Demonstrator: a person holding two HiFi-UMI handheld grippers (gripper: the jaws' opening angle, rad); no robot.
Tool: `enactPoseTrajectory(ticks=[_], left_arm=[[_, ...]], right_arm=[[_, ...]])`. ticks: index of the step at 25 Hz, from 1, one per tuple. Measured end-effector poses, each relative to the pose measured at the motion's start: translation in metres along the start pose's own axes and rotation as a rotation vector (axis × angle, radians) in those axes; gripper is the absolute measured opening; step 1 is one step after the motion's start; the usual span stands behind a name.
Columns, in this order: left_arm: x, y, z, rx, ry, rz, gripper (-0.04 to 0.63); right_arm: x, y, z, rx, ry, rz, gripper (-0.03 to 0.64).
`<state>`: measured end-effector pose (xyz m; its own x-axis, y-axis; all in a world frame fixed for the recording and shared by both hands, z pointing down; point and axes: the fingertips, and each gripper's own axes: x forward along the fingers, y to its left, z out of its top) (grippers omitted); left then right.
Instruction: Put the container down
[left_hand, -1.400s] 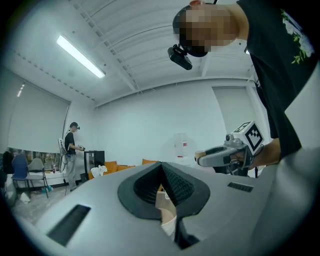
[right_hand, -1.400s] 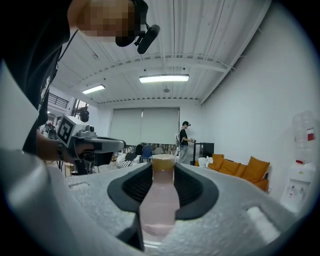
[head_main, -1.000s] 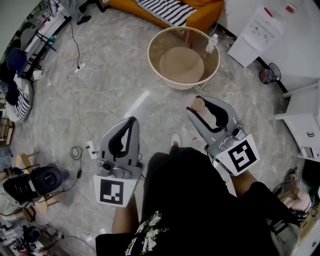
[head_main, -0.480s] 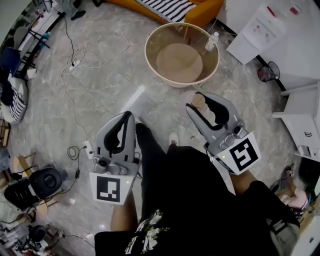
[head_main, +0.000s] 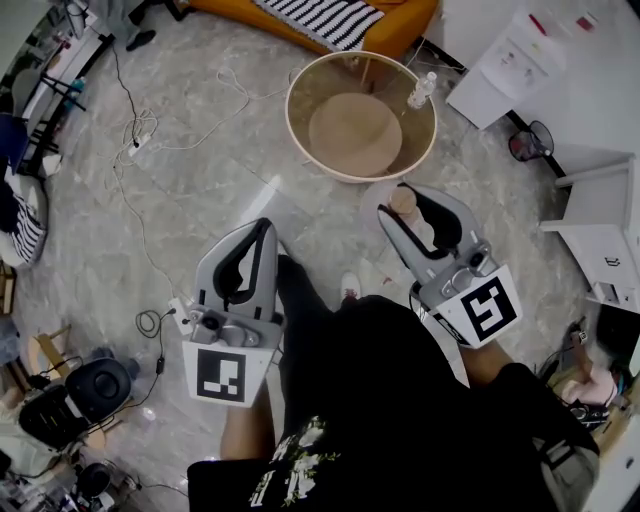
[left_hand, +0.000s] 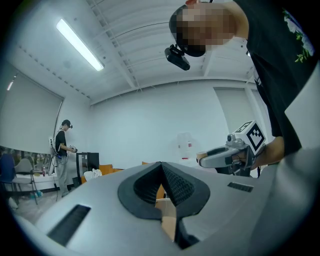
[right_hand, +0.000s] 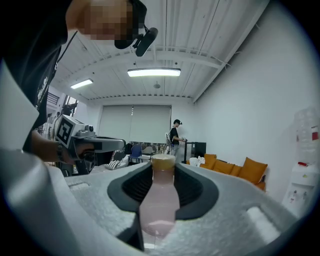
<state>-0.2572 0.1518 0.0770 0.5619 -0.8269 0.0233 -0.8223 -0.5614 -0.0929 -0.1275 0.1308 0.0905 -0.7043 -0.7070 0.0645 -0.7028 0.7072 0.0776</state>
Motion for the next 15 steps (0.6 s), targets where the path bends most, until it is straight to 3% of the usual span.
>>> enactPoseTrajectory(ticks=[15], left_arm=[[0.056, 0.127, 0.002, 0.002, 0.0, -0.06, 0.006]], right_arm=[[0.136, -0.019, 0.017, 0.025, 0.029, -0.021, 0.127]])
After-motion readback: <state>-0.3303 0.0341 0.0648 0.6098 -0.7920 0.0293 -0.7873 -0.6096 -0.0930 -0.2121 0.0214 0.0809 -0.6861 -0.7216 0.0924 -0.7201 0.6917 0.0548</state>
